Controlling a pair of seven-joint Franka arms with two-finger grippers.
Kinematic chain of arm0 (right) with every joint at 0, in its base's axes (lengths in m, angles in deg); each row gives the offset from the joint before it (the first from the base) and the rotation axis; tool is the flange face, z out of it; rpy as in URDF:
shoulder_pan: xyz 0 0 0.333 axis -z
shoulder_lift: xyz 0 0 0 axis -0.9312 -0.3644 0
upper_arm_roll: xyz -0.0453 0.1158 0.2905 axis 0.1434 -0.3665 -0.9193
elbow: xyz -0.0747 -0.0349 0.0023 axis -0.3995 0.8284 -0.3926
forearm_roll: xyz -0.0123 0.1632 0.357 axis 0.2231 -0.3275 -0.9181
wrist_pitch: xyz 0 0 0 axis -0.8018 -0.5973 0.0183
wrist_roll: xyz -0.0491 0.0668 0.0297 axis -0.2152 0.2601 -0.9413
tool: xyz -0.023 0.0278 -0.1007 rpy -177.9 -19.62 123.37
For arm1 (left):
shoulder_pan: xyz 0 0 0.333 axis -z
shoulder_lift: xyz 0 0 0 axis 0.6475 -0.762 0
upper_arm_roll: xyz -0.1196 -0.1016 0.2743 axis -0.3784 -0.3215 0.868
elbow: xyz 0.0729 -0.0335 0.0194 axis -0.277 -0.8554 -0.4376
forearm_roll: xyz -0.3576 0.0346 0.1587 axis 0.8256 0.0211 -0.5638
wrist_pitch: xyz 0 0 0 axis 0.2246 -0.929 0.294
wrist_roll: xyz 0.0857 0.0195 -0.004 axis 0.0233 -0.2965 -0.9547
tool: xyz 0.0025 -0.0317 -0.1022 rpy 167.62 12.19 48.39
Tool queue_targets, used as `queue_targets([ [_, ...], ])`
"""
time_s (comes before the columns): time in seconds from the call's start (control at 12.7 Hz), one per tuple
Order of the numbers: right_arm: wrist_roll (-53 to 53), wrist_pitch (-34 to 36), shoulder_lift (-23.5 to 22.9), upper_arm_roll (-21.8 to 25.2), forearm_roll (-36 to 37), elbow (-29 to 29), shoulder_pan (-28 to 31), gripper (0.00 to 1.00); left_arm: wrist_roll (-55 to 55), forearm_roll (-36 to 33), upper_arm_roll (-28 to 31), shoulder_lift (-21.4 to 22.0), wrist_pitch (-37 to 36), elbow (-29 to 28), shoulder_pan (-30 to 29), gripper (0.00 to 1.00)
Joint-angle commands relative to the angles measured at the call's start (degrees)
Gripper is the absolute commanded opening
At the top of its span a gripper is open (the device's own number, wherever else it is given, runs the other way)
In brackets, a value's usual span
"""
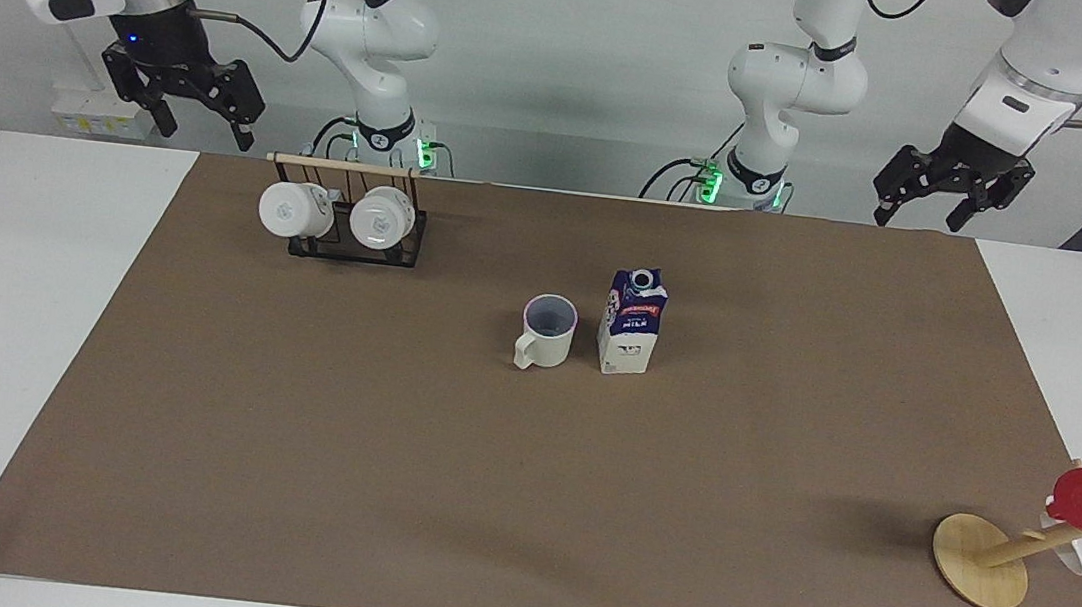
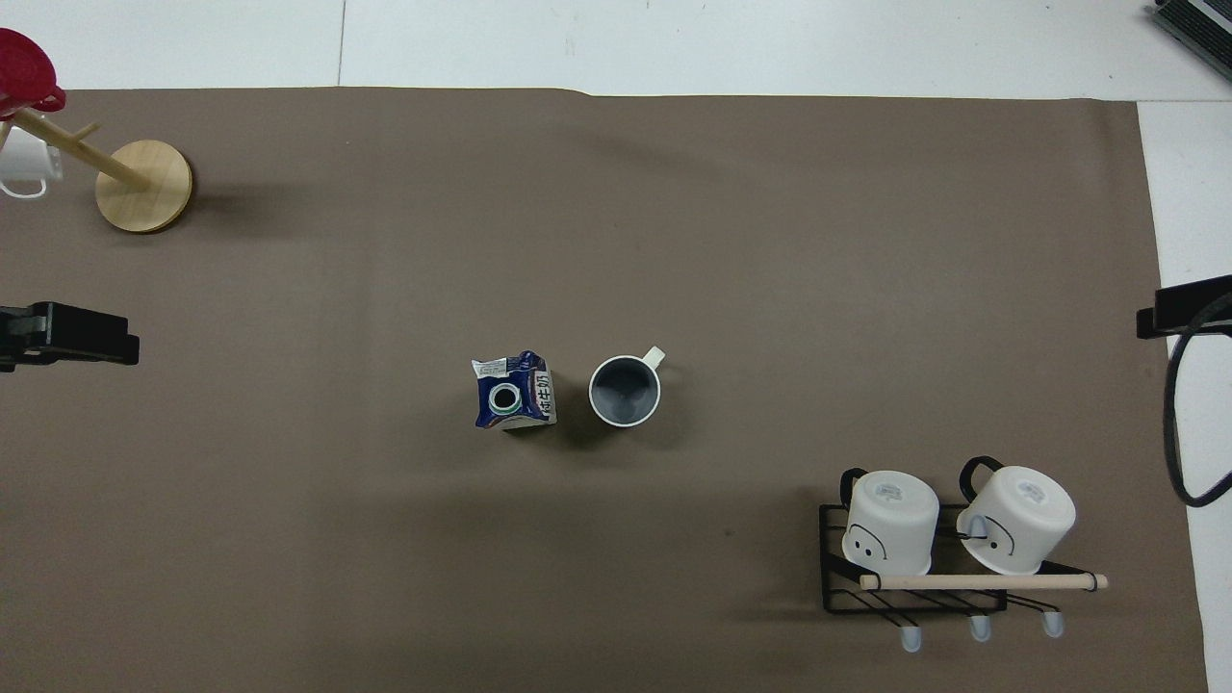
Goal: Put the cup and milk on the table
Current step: 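Open the left gripper and withdraw it from the carton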
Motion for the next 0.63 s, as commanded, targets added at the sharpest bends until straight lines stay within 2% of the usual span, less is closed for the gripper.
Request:
queue_targets([
  [0.0, 0.45, 0.57, 0.86, -0.07, 0.15, -0.66, 0.26, 1.00, 1.49, -0.04, -0.12, -0.24, -1.26, 1.19, -0.64, 1.00],
  [0.55, 0.36, 0.48, 0.86, -0.33, 0.15, -0.66, 0.17, 1.00, 5.36, 0.14, -0.47, -0.33, -1.44, 1.19, -3.45, 1.00],
])
